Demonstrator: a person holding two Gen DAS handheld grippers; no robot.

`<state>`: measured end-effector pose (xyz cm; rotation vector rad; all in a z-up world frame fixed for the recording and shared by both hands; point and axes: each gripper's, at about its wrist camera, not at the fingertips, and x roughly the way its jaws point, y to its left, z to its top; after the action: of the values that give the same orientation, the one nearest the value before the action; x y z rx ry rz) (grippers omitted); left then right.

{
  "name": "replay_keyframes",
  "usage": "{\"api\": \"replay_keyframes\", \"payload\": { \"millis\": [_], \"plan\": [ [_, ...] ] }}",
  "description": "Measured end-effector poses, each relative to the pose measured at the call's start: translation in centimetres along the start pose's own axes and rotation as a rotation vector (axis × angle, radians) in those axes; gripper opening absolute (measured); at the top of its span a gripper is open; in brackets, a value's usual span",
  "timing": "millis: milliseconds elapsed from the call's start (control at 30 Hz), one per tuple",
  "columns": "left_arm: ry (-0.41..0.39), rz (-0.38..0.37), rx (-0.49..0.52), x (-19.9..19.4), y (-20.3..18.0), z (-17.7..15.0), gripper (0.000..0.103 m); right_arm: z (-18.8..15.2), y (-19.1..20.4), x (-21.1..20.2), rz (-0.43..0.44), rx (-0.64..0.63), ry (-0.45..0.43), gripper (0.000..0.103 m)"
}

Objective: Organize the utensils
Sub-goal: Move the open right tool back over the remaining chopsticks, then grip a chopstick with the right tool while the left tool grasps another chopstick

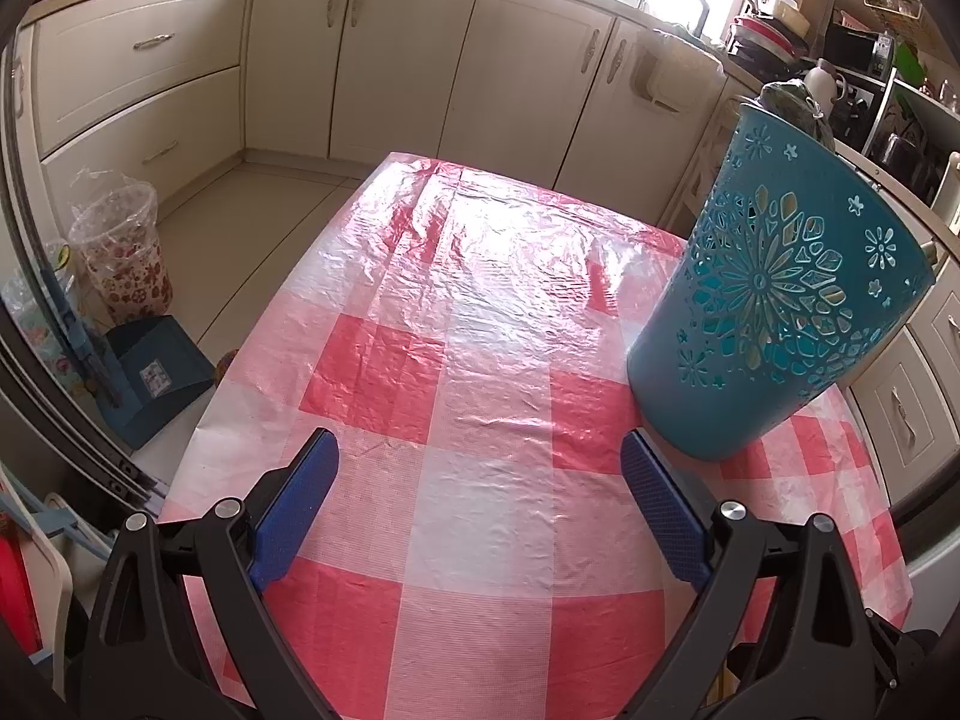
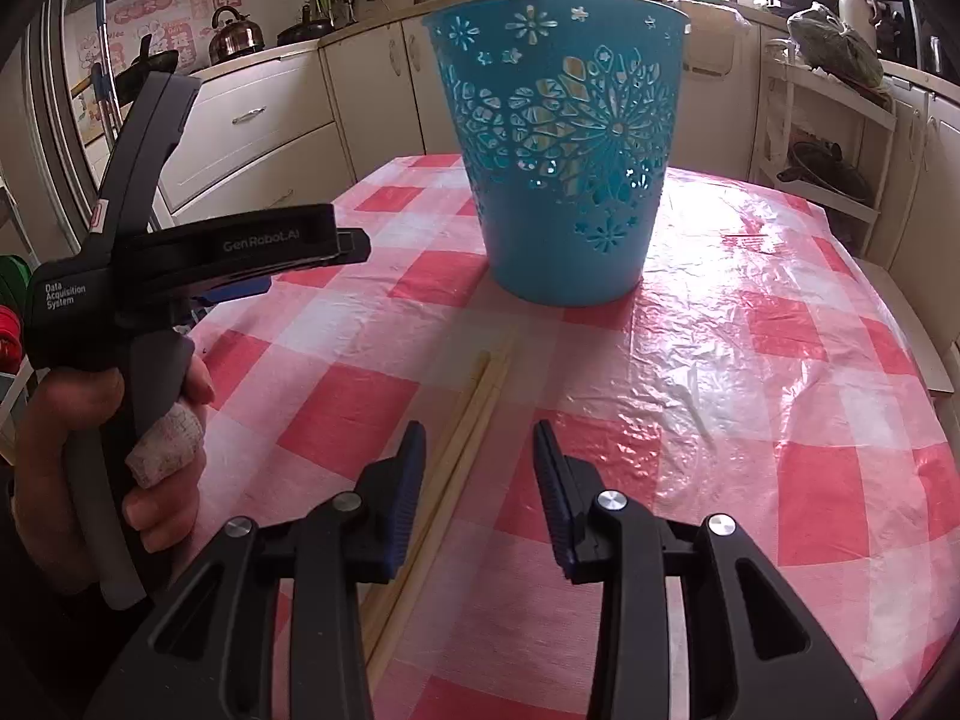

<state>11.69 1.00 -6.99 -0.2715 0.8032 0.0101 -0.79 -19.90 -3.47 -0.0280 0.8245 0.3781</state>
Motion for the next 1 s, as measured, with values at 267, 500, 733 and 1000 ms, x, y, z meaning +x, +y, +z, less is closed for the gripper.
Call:
{"api": "replay_keyframes", "payload": {
  "millis": [267, 500, 733, 1000],
  "plan": [
    [0.002, 0.000, -0.001, 0.0, 0.0, 0.0, 0.091, -0.2, -0.2, 0.6, -0.012, 0.005, 0.049, 0.021],
    [0.001, -0.002, -0.004, 0.0, 0.1, 0.1, 0.091, -0.3, -2.2, 0.4, 0.017, 0.101, 0.066, 0.021],
    [0.002, -0.002, -0.006, 0.0, 0.2, 0.1, 0.091, -0.3, -3.6, 0.1, 0.025, 0.159, 0.064, 0.021],
    [0.002, -0.002, -0.005, 0.0, 0.2, 0.1, 0.091, -0.2, -4.2, 0.1, -0.001, 0.161, 0.065, 0.021]
  ]
}}
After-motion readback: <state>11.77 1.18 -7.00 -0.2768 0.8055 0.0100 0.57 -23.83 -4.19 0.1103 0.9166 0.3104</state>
